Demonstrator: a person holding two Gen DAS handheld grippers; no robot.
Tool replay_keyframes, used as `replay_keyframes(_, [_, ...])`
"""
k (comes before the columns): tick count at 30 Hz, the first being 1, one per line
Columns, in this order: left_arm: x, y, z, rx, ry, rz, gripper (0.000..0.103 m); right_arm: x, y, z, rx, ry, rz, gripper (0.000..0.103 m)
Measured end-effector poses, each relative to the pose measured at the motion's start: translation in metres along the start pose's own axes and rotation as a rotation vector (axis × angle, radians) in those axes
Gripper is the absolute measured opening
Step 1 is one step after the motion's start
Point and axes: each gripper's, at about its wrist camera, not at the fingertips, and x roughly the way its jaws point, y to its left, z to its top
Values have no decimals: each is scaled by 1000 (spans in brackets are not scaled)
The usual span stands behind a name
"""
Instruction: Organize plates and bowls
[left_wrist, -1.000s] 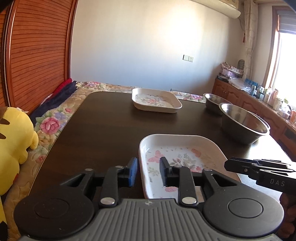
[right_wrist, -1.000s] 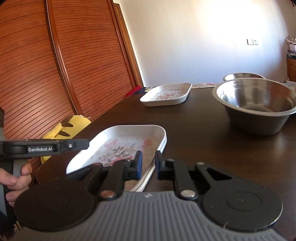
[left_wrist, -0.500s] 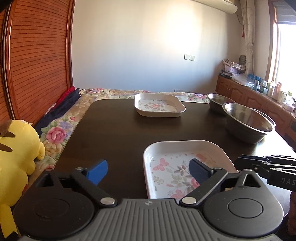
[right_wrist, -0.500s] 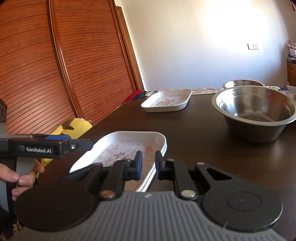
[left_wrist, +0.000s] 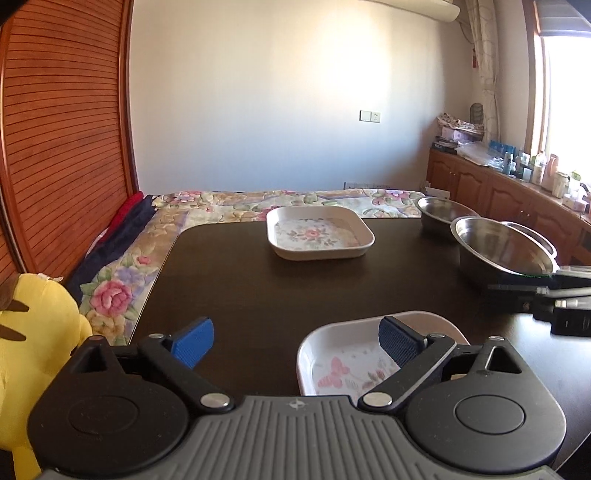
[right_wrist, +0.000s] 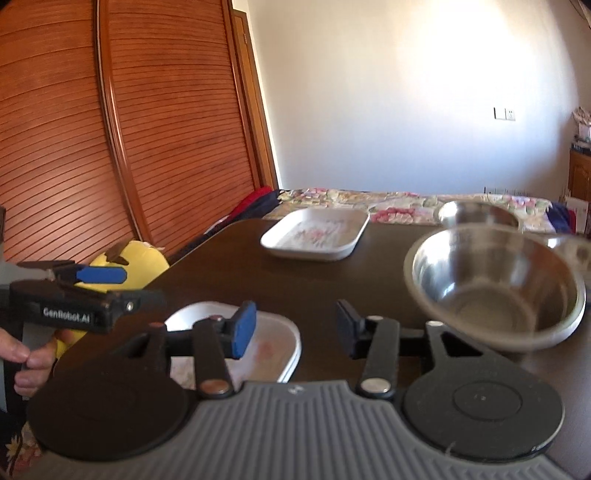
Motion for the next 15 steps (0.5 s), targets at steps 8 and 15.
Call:
replay_keyframes(8, [23, 8, 28, 37, 10, 2, 97, 20, -6, 45, -74, 9, -4, 52])
replay_keyframes(15, [50, 17, 58, 42, 21, -13, 94, 56, -13, 72, -71, 61, 5, 52])
